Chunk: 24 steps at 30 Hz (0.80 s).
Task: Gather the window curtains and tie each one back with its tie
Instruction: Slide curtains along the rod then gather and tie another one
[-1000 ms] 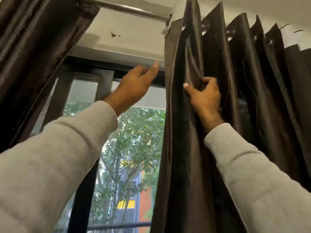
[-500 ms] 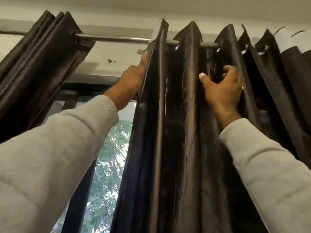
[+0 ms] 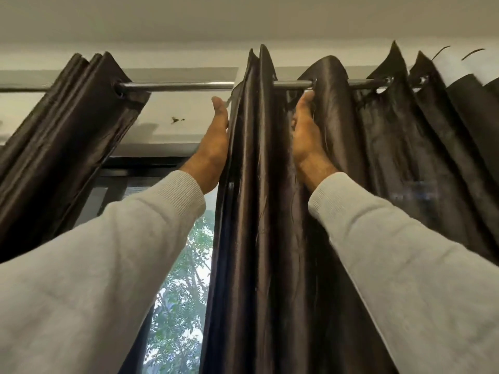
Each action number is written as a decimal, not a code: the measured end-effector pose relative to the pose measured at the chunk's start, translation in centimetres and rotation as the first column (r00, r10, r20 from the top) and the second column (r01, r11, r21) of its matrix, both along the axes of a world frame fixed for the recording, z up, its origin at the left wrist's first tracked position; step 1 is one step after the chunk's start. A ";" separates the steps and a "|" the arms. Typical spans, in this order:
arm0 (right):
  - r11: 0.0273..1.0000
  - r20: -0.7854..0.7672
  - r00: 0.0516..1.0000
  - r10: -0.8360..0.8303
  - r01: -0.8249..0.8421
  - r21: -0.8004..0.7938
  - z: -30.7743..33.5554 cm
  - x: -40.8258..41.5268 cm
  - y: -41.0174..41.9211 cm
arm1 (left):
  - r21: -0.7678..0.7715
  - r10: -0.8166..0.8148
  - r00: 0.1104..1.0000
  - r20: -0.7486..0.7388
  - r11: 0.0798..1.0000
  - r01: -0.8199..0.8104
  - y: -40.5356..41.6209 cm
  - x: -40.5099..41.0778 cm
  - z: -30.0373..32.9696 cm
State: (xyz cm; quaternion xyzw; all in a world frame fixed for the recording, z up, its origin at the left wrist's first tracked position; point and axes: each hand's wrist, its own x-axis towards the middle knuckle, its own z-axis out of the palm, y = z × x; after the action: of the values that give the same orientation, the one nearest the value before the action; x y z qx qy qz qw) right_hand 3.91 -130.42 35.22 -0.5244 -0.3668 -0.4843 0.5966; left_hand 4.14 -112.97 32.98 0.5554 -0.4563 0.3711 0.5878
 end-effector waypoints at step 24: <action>0.979 0.043 0.978 -0.204 0.203 0.024 2.0 0.9 -3.2 | -0.040 -0.054 0.998 0.032 0.998 0.055 -0.7 2.5 2.4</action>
State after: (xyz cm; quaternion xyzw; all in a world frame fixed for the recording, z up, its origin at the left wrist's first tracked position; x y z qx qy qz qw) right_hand 4.80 -133.61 37.17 -0.5421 -0.3201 -0.5581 0.5405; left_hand 6.68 -113.65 35.33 0.5248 -0.4728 0.3727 0.6018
